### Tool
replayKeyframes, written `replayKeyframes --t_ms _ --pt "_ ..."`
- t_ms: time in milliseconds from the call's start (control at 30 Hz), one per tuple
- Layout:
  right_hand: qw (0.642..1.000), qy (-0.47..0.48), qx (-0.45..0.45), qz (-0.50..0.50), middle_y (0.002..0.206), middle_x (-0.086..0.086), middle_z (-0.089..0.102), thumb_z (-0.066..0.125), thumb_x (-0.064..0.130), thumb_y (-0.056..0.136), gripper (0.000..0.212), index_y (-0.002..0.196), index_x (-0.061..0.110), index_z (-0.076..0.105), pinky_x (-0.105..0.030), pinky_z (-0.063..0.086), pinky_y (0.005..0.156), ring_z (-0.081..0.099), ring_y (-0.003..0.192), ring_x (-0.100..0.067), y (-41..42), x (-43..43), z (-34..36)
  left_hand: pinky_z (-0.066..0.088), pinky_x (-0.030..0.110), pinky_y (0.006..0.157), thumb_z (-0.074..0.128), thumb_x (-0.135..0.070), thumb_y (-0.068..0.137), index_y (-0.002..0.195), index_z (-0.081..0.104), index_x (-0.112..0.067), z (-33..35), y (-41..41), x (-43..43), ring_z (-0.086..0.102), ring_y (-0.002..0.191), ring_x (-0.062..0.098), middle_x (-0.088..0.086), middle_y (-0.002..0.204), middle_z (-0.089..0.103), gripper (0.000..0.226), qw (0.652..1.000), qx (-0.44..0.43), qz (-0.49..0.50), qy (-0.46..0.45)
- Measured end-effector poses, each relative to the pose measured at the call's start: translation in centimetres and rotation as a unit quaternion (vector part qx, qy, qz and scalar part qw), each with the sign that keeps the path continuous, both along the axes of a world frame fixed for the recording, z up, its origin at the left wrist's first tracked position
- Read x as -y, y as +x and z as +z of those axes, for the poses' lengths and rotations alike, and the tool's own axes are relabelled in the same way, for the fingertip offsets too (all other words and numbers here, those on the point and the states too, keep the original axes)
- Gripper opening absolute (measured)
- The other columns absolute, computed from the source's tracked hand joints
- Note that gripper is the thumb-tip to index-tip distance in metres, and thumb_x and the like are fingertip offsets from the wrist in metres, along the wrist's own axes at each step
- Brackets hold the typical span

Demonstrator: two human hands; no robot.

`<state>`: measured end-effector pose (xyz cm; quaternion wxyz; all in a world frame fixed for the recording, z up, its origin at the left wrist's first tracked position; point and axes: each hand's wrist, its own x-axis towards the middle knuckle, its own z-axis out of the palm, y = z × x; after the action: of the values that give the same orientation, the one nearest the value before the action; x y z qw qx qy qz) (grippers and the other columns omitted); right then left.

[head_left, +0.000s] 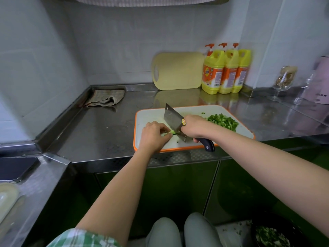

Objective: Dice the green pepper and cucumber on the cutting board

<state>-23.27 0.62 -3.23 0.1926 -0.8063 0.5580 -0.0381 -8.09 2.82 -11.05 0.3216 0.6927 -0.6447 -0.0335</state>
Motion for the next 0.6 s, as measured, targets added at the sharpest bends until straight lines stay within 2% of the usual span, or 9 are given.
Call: replayKeyframes --t_ms 133,267,433,600 --pt "1.000 -0.016 0.004 -0.011 0.067 -0.013 0.058 0.038 0.005 0.092 0.017 0.101 0.000 0.052 -0.021 0.041 0.040 0.054 0.038 -0.018 0.4 0.4 -0.7 0.044 0.034 0.084 0.066 -0.039 0.087 0.102 0.071 -0.023 -0.1 0.1 0.0 0.048 0.099 0.019 0.001 0.101 0.061 0.022 1.000 -0.001 -0.003 0.000" --pt "0.999 -0.034 0.028 -0.029 0.075 -0.016 0.064 0.040 0.008 0.095 0.019 0.103 -0.002 0.053 -0.026 0.047 0.047 0.060 0.049 -0.023 0.5 0.6 -1.5 0.044 0.035 0.085 0.066 -0.040 0.087 0.103 0.071 -0.025 -0.1 0.1 0.0 0.047 0.100 0.019 0.000 0.102 0.060 0.023 1.000 -0.002 -0.003 0.003" --pt "0.994 -0.047 0.092 -0.028 0.073 -0.012 0.057 0.038 0.011 0.096 0.014 0.100 0.004 0.050 -0.025 0.045 0.045 0.059 0.046 -0.023 -0.2 0.9 -1.5 0.045 0.034 0.087 0.068 -0.039 0.083 0.103 0.069 -0.023 -0.1 0.1 0.1 0.047 0.101 0.017 -0.002 0.101 0.060 0.025 1.000 -0.027 0.002 0.002" --pt "0.999 -0.009 0.031 -0.011 0.060 -0.011 0.054 0.038 0.008 0.095 0.017 0.101 0.000 0.052 -0.021 0.039 0.042 0.052 0.037 -0.017 -0.2 -0.1 0.0 0.045 0.036 0.088 0.065 -0.030 0.083 0.096 0.070 -0.022 -0.1 0.0 0.1 0.047 0.102 0.019 0.001 0.101 0.061 0.016 1.000 -0.020 0.005 0.011"
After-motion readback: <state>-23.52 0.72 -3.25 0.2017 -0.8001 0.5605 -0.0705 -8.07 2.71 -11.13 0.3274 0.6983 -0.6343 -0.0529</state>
